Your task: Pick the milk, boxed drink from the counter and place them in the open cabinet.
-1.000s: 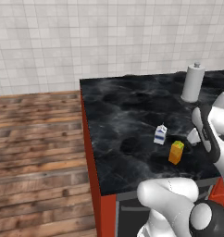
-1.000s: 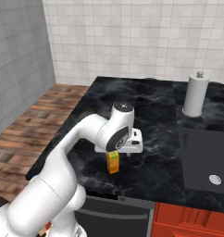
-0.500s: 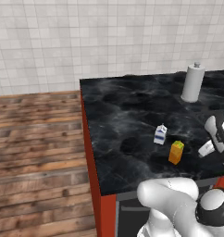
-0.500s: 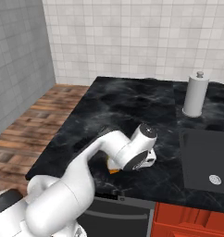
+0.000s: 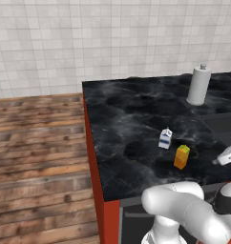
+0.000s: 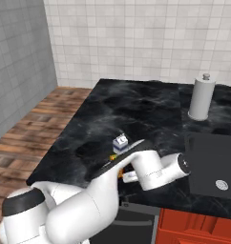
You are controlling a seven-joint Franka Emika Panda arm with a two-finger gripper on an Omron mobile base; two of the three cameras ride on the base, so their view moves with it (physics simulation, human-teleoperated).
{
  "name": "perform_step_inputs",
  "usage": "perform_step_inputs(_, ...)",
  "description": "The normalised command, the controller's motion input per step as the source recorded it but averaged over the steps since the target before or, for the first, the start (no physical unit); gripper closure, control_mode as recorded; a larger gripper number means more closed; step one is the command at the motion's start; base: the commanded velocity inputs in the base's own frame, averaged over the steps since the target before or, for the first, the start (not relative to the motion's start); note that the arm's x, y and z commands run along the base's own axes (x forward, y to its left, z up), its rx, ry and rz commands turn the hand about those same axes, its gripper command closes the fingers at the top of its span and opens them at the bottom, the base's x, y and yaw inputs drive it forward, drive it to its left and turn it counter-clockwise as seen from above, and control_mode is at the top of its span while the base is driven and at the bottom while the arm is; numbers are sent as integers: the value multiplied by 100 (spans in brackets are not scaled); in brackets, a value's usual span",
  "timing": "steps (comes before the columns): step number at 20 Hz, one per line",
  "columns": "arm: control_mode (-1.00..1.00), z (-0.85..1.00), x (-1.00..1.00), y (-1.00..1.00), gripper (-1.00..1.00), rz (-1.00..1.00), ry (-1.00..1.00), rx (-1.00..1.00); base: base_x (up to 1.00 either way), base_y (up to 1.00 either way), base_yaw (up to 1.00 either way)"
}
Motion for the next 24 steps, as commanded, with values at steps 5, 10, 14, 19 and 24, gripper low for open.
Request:
perform_step_inputs(5,-100,0,0,-1,-100,5,-30,23,0,0,0)
perform_step_inputs(10,-100,0,0,0,-100,1,-37,16,0,0,0)
perform_step_inputs(14,-100,0,0,1,-100,0,-32,14,0,0,0)
perform_step_inputs(19,-100,0,0,0,-100,0,-17,0,0,0,0)
perform_step_inputs(24,-100,0,-1,20,-100,0,0,0,0,0,0)
